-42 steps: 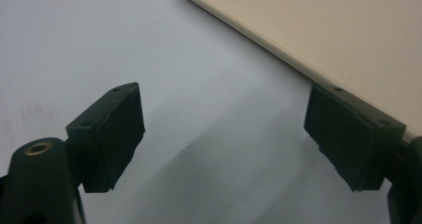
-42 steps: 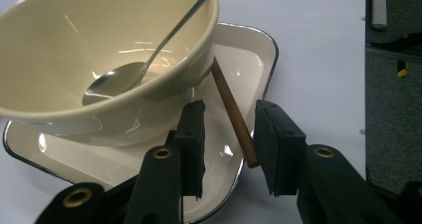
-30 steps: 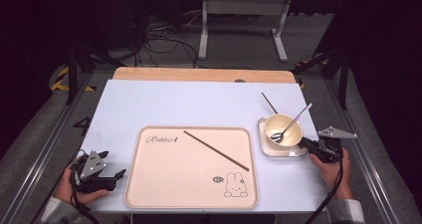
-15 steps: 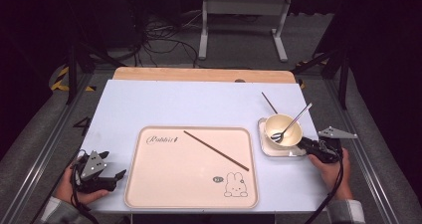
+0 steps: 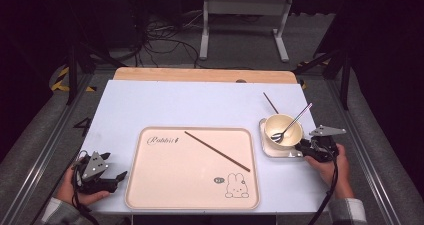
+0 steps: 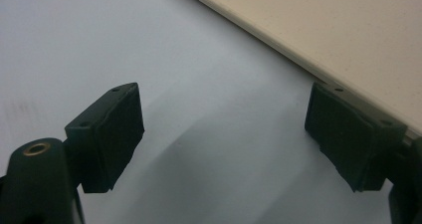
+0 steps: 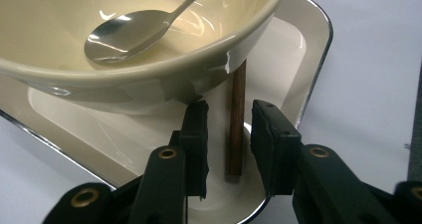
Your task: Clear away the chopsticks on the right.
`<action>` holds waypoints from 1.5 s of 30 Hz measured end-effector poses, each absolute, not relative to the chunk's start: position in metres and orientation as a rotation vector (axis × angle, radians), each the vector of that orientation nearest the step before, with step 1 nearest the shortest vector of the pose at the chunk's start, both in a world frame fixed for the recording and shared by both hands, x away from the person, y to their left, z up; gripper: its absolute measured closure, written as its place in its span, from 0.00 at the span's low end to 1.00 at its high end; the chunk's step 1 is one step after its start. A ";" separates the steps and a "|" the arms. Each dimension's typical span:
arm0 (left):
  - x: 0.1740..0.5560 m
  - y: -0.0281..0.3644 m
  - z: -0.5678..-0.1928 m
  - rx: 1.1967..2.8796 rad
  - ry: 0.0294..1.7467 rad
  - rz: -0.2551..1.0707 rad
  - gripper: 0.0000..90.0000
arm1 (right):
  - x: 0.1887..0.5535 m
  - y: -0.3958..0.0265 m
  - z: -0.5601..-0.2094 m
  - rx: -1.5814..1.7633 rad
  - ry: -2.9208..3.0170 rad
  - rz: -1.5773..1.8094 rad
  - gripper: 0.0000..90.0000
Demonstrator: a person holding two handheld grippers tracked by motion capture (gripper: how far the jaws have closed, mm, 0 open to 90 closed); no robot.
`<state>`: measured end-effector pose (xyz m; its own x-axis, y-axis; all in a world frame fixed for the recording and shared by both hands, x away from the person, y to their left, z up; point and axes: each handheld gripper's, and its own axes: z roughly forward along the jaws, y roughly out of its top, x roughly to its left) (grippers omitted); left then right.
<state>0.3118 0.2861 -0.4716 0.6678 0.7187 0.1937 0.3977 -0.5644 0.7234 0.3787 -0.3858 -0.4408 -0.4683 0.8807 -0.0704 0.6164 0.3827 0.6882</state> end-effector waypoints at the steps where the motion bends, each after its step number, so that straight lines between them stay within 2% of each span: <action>1: 0.312 0.286 -0.472 2.223 0.859 0.632 0.18 | 0.379 -0.388 -0.441 1.308 2.221 0.855 0.78; 4: 0.312 0.286 -0.472 2.224 0.861 0.632 0.18 | 0.381 -0.391 -0.442 1.344 2.211 0.894 0.90; 7: 0.312 0.286 -0.472 2.225 0.863 0.627 0.18 | 0.383 -0.392 -0.442 1.367 2.203 0.897 0.94; 23: 0.312 0.286 -0.471 2.216 0.863 0.629 0.18 | 0.368 -0.400 -0.426 1.339 2.049 0.903 0.95; 45: 0.311 0.286 -0.471 2.213 0.864 0.634 0.18 | 0.347 -0.424 -0.395 1.364 1.757 1.093 0.95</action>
